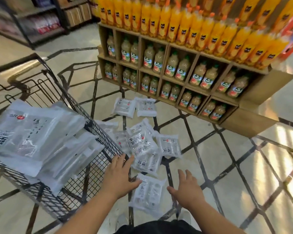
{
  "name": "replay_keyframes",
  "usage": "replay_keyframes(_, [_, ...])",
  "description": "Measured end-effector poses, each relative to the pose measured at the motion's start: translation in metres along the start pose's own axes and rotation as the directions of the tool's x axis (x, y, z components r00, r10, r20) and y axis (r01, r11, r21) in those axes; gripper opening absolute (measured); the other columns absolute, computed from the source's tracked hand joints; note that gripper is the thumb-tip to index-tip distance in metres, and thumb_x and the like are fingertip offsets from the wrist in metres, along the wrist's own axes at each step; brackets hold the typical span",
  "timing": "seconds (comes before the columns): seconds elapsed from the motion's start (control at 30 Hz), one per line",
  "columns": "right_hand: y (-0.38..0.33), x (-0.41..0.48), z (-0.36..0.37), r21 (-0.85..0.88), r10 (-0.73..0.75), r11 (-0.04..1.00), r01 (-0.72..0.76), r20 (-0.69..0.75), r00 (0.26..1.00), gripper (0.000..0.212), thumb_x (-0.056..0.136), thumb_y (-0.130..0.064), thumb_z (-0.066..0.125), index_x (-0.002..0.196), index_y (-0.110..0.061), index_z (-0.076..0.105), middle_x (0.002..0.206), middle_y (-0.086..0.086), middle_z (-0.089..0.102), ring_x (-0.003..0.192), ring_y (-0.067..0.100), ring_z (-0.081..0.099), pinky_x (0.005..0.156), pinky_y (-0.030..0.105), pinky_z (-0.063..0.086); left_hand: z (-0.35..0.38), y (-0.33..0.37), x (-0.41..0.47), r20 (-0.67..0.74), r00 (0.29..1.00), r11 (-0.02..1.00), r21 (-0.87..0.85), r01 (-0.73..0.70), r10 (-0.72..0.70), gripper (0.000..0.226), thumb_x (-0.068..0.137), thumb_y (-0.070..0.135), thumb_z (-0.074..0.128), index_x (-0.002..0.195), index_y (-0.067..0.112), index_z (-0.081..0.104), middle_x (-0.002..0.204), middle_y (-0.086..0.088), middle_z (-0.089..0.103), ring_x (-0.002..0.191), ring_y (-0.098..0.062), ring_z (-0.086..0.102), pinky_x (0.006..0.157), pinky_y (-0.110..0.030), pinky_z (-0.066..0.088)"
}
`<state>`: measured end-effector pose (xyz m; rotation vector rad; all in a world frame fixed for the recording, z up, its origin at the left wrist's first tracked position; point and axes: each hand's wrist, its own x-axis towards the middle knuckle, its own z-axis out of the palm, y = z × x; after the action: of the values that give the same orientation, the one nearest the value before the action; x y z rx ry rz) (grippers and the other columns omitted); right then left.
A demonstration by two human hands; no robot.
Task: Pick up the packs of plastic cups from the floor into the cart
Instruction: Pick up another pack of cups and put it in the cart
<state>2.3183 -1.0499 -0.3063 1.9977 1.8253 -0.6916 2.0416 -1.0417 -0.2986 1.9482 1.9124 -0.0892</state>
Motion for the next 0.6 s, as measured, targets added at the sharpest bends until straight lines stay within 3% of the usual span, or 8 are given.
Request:
replay_keyframes(0.17, [0.031, 0.054, -0.014, -0.024, -0.056, 0.998, 0.058, 0.073, 0.996, 0.096, 0.089, -0.072, 0.041, 0.159, -0.02, 0.002, 0.165, 0.012, 0.001, 0.147, 0.033, 0.016, 0.113, 0.046, 0.033, 0.019, 0.037, 0.026, 0.022, 0.99, 0.99, -0.014, 0.139, -0.139, 0.098, 0.076, 0.084, 0.037, 0.157, 0.034, 0.011, 0.164, -0.004, 0.013, 0.15, -0.03, 0.005, 0.12, -0.049, 0.017])
replay_keyframes(0.3, [0.057, 0.091, -0.022, -0.036, -0.109, 0.993, 0.116, 0.175, 0.979, 0.096, 0.089, -0.07, 0.044, 0.158, -0.019, 0.001, 0.164, 0.015, 0.001, 0.147, 0.034, 0.015, 0.113, 0.046, 0.032, 0.044, 0.072, 0.034, 0.119, 0.976, 0.983, -0.001, 0.182, -0.181, 0.093, 0.083, 0.079, 0.037, 0.157, 0.034, 0.003, 0.166, -0.001, 0.001, 0.151, -0.027, 0.001, 0.12, -0.051, 0.014])
replay_keyframes(0.43, [0.083, 0.154, -0.012, -0.098, -0.165, 0.976, 0.196, 0.263, 0.951, 0.097, 0.09, -0.07, 0.041, 0.158, -0.019, -0.005, 0.164, 0.014, -0.001, 0.146, 0.034, 0.017, 0.112, 0.046, 0.03, 0.08, 0.095, 0.062, 0.195, 0.949, 0.966, -0.029, 0.259, -0.248, 0.098, 0.073, 0.082, 0.021, 0.158, 0.032, 0.013, 0.165, -0.002, 0.009, 0.15, -0.026, 0.014, 0.118, -0.048, 0.021])
replay_keyframes(0.6, [0.104, 0.252, 0.079, -0.098, -0.089, 0.987, 0.13, 0.346, 0.934, 0.091, 0.089, -0.065, 0.041, 0.156, -0.018, 0.001, 0.158, 0.016, 0.011, 0.14, 0.037, 0.024, 0.11, 0.049, 0.035, 0.192, 0.069, 0.127, 0.256, 0.893, 0.904, -0.119, 0.41, -0.371, 0.084, 0.086, 0.068, 0.054, 0.154, 0.025, 0.028, 0.158, -0.003, 0.033, 0.142, -0.025, 0.034, 0.111, -0.045, 0.036])
